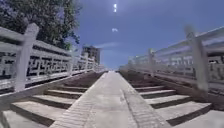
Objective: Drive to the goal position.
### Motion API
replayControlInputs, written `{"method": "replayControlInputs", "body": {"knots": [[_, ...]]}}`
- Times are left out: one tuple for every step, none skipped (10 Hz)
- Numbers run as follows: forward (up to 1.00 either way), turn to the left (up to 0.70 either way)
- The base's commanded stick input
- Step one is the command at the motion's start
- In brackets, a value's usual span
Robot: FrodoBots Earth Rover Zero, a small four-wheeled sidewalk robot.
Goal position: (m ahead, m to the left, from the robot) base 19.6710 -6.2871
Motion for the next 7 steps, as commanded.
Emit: {"method": "replayControlInputs", "body": {"knots": [[0.45,0.0],[0.45,0.0],[0.45,0.0],[0.45,0.0],[0.45,0.0],[0.45,0.0],[0.45,0.0]]}}
